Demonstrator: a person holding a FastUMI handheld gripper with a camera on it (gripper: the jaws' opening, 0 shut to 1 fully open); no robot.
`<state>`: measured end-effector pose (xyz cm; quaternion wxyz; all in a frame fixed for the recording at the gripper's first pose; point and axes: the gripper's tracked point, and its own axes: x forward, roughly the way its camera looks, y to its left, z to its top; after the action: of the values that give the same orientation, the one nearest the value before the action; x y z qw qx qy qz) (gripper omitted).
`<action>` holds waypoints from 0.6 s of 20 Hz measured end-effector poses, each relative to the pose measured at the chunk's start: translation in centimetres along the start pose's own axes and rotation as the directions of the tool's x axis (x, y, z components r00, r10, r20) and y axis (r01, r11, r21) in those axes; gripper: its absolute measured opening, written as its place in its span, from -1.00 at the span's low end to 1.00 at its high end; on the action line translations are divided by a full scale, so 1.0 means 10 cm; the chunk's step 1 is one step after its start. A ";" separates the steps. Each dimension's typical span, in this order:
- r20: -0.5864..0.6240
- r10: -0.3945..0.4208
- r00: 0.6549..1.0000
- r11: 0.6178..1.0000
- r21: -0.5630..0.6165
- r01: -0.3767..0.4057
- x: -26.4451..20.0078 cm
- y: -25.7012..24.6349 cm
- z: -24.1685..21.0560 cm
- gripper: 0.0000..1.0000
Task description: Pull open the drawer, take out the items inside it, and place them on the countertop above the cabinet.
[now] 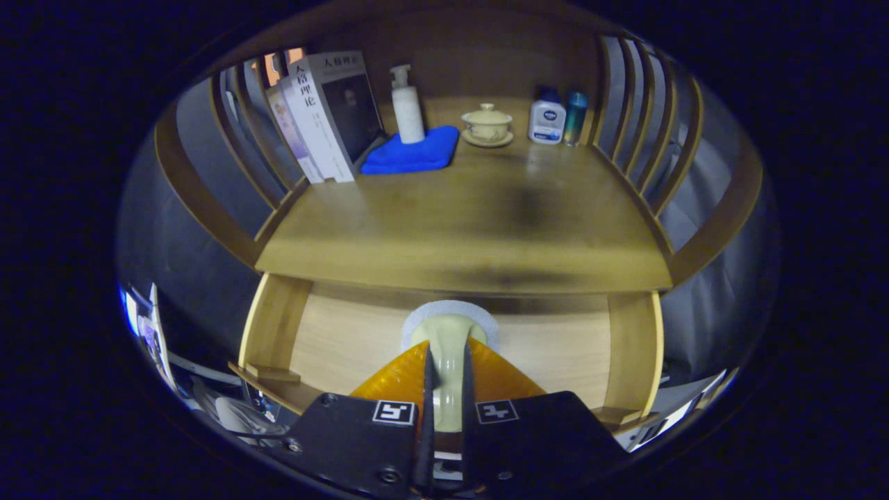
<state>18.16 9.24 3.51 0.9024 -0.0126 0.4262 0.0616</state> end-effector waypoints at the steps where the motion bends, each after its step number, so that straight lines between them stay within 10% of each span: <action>1: 0.014 -0.006 1.000 1.000 0.002 0.006 -0.03 -0.02 0.09 -0.62; 12: 0.078 -0.066 0.995 0.998 0.016 0.065 0.09 -0.09 1.03 -0.62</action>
<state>26.74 9.25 9.29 0.9202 -0.0180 0.3900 0.0296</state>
